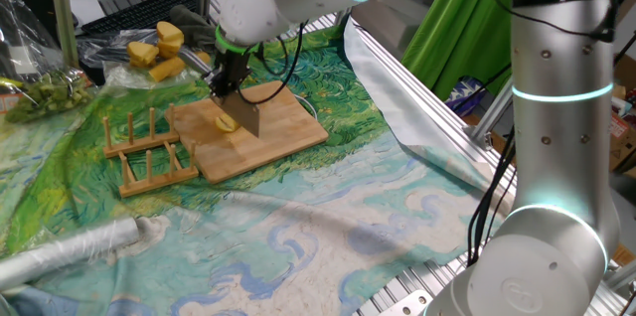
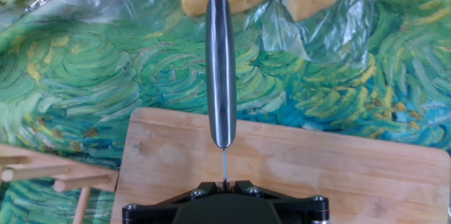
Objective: Chop the potatoes
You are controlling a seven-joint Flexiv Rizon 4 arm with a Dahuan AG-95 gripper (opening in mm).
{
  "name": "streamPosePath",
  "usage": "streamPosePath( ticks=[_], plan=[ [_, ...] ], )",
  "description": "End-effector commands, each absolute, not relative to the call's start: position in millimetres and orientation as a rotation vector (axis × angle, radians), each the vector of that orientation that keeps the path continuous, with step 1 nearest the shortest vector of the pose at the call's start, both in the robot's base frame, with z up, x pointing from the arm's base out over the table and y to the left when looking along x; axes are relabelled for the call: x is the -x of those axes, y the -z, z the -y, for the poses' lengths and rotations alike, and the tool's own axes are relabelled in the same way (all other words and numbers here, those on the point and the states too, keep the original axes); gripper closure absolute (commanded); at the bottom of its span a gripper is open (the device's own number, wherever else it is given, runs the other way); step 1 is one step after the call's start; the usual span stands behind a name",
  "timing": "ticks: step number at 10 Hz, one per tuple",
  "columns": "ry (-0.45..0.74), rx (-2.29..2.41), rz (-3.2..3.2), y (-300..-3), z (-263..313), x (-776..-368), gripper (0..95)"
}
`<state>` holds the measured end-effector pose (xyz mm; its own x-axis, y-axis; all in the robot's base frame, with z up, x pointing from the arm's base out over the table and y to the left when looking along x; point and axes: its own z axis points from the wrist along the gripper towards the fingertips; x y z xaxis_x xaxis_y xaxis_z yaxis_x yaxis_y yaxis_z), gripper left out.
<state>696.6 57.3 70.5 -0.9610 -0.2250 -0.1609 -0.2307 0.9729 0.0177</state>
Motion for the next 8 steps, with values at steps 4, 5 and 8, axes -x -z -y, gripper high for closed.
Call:
streamPosePath(
  ticks=[4, 5, 8],
  plan=[
    [-0.055, 0.356, -2.965, -74.8, -55.3, -698.1, 95.0],
    [-0.056, 0.356, -2.968, -74.9, -54.6, -698.9, 95.0],
    [-0.058, 0.356, -2.967, -72.6, -52.1, -699.7, 95.0]
  ],
)
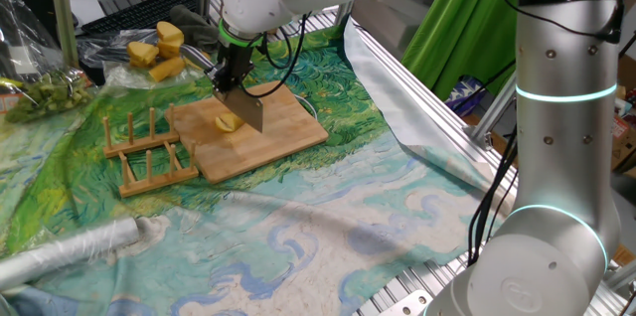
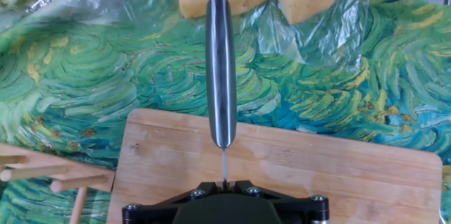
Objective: Chop the potatoes
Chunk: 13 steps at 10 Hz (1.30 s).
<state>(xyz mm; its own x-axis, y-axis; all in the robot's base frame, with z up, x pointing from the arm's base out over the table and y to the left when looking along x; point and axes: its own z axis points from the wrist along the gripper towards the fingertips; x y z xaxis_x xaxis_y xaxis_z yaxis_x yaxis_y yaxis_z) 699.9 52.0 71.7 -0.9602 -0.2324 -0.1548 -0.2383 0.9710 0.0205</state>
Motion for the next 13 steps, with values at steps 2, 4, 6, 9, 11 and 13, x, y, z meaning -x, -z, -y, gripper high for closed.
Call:
streamPosePath(
  ticks=[2, 4, 6, 9, 11, 13],
  plan=[
    [-0.057, 0.356, -2.968, -69.7, -52.4, -700.5, 95.0],
    [-0.056, 0.356, -2.966, -55.6, -54.1, -703.1, 95.0],
    [-0.058, 0.346, -2.961, -38.2, -57.8, -704.8, 95.0],
    [-0.059, 0.345, -2.962, -40.9, -58.6, -704.1, 95.0],
    [-0.058, 0.346, -2.961, -41.1, -58.6, -704.2, 95.0],
    [-0.056, 0.345, -2.963, -46.3, -58.2, -703.4, 95.0]
  ],
)
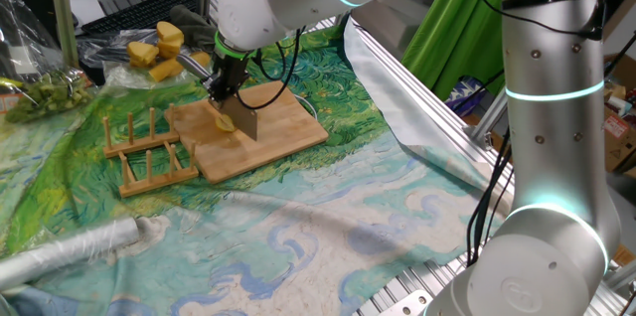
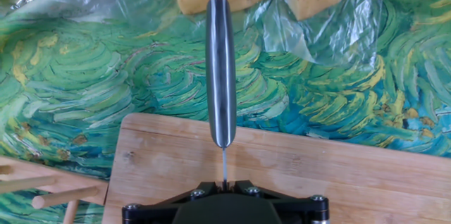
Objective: Chop the potatoes
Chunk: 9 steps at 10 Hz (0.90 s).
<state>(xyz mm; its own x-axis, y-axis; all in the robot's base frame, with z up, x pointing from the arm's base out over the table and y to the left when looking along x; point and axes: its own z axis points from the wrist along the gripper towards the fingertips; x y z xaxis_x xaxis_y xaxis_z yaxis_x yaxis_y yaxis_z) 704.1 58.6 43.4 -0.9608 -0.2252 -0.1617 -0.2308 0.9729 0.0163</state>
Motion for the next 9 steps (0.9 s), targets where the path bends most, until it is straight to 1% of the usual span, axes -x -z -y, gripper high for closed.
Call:
streamPosePath(
  ticks=[1, 6, 8, 9],
  plan=[
    [-0.057, 0.344, -2.962, -49.4, -57.6, -702.6, 95.0],
    [-0.055, 0.347, -2.967, -62.9, -54.9, -700.3, 95.0],
    [-0.055, 0.332, -2.960, -47.6, -58.6, -703.5, 95.0],
    [-0.055, 0.321, -2.949, -33.3, -61.0, -705.0, 95.0]
  ],
)
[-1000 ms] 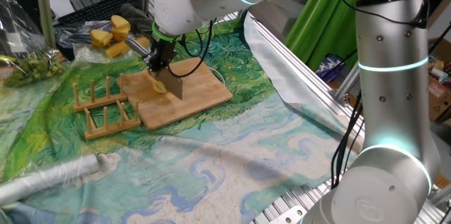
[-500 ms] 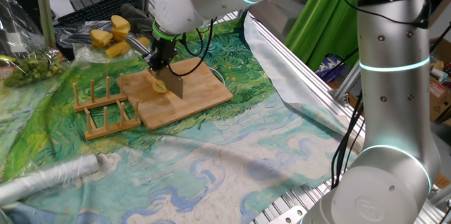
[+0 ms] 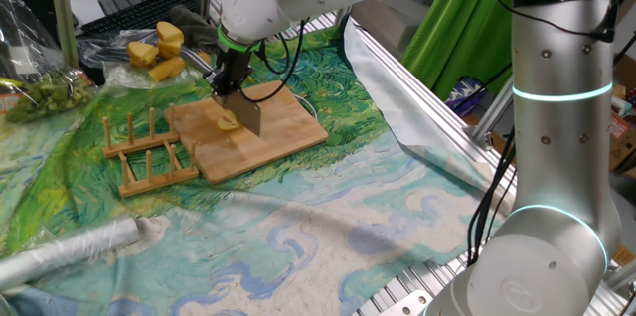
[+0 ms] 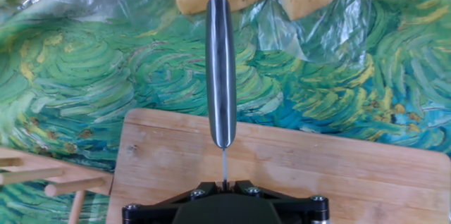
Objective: Chop the potatoes
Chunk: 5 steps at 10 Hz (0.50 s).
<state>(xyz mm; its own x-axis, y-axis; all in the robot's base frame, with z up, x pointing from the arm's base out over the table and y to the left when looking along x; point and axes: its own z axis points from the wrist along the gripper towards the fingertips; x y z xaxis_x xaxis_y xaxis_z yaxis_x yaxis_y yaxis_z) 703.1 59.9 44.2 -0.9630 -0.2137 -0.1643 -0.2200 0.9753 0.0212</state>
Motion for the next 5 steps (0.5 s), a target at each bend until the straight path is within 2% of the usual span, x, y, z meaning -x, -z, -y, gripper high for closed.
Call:
streamPosePath(
  ticks=[1, 5],
  plan=[
    [-0.054, 0.317, -2.942, -26.9, -61.9, -705.6, 95.0],
    [-0.060, 0.313, -2.953, -35.8, -61.9, -705.6, 95.0]
  ],
)
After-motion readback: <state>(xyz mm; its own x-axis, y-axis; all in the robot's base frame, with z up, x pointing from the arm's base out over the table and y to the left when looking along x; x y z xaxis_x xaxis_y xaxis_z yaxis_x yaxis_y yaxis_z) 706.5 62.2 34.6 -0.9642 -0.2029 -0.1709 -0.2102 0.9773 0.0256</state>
